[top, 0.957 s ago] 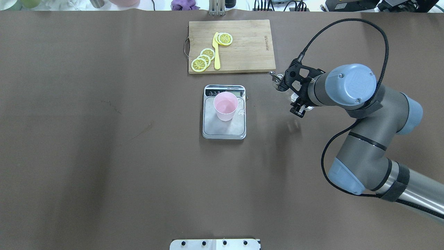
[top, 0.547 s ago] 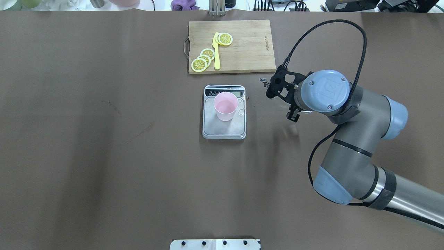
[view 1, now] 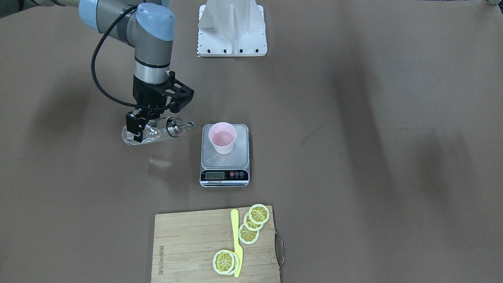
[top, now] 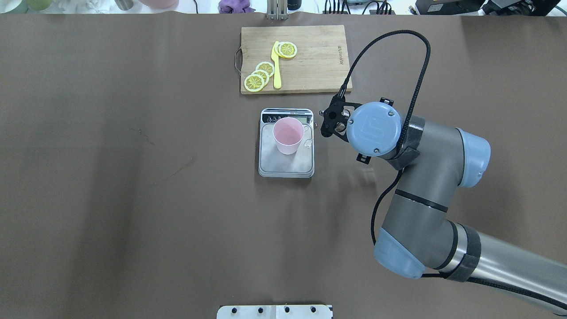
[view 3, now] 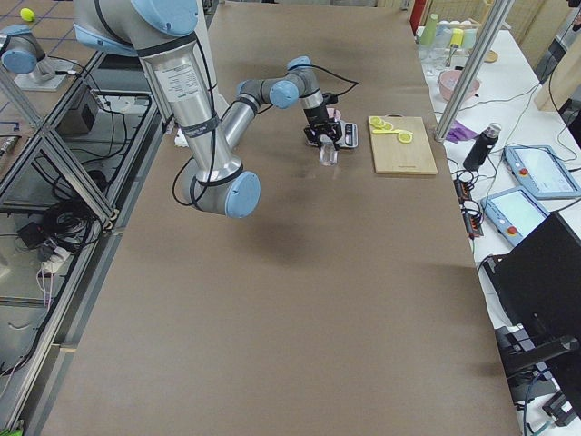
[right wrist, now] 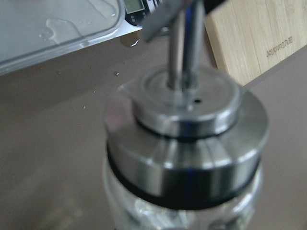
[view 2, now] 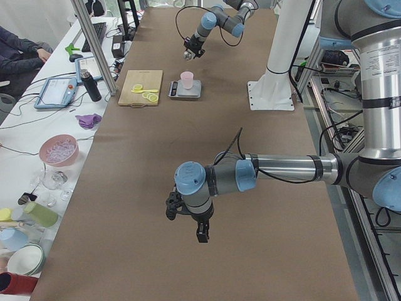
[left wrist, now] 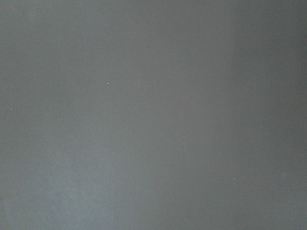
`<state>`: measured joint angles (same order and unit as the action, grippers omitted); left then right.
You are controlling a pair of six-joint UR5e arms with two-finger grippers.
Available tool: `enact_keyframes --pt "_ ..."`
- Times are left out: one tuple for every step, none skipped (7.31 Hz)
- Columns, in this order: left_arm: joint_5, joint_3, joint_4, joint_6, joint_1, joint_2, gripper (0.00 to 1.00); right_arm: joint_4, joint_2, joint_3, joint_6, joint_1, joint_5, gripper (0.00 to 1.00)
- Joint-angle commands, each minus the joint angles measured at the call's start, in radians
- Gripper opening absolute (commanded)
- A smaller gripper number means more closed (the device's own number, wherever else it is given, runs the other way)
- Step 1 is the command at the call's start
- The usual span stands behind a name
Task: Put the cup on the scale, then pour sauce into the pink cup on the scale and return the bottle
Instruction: 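Bring the dispenser spout over the pink cup with the right gripper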
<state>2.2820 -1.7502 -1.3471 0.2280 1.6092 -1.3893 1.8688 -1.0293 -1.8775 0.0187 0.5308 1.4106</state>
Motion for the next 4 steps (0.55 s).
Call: enact_keyframes --pt "0.001 0.011 -0.004 0.001 0.0 0.0 0.99 0.122 0.04 0.0 0.003 -0.024 -0.054 0.0" --pt "0.001 0.012 -0.004 0.001 0.0 0.0 0.99 0.191 0.07 0.0 0.003 -0.028 -0.062 0.0" --pt "0.001 0.012 -0.004 0.001 0.002 0.001 0.99 0.232 0.089 0.0 0.003 -0.029 -0.07 0.0" --pt "0.001 0.014 -0.001 0.001 0.002 0.001 0.99 0.268 0.101 0.0 0.003 -0.032 -0.081 0.0"
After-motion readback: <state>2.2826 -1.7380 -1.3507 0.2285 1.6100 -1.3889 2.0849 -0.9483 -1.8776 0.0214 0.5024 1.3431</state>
